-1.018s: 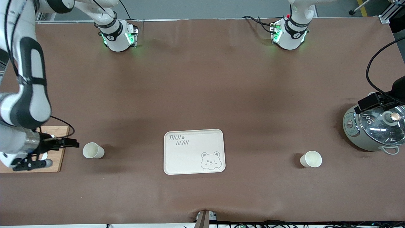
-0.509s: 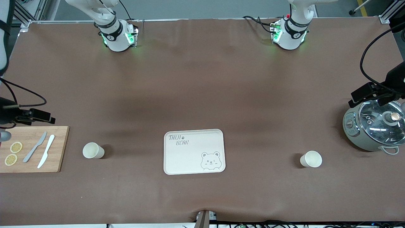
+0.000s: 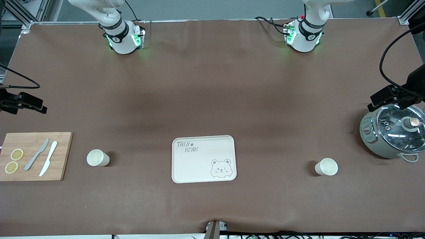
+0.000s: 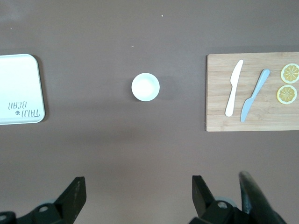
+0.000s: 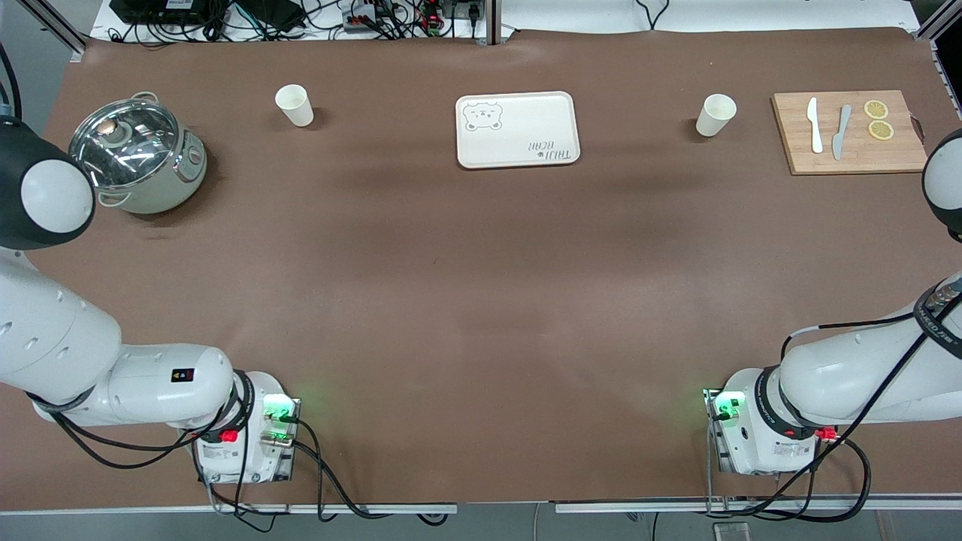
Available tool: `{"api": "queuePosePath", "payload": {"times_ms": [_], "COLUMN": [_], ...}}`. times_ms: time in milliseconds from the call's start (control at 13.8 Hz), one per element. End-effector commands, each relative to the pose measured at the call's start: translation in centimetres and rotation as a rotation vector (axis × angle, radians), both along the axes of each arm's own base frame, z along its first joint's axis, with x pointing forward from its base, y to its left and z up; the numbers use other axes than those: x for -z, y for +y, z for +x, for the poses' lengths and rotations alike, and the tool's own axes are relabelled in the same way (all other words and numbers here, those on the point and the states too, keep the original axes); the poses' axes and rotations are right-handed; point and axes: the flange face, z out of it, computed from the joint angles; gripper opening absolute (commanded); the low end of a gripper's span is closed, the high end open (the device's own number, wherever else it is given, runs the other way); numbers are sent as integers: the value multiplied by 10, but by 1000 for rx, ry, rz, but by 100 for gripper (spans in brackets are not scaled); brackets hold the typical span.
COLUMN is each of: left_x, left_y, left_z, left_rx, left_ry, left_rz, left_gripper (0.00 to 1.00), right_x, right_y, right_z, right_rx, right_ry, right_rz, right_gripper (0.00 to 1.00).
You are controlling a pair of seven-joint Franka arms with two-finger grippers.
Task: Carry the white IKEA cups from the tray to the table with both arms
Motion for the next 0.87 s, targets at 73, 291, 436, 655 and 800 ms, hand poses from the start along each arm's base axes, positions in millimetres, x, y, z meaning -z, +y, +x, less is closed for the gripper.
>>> {"api": "queuePosePath", "payload": {"times_ms": [73,291,436,655,800], "left_x": [-1,1,3,4,4], "left_y": [1,0,-3,-7,-5], "left_z": [-7,-9,-10,-11,-10], "left_rx": [-32,-83,-79,-63,-55], "left_ry": [13,33,46,48,45], "left_rz": [34,34,55,103,128], "left_gripper": [100,100,100,100,100], "right_x": [-3,-10,-11,-15,-15], "right_y": [-4,-2,-4,-7,-7], "right_z": [-2,-2,-2,-2,-1], "right_rx": [21,20,17,23,21], "right_ry": [-12,-27,-30,-39,-40], "right_rz": [-13,-14,-15,-15,-16], "right_gripper": [100,100,100,100,100]}}
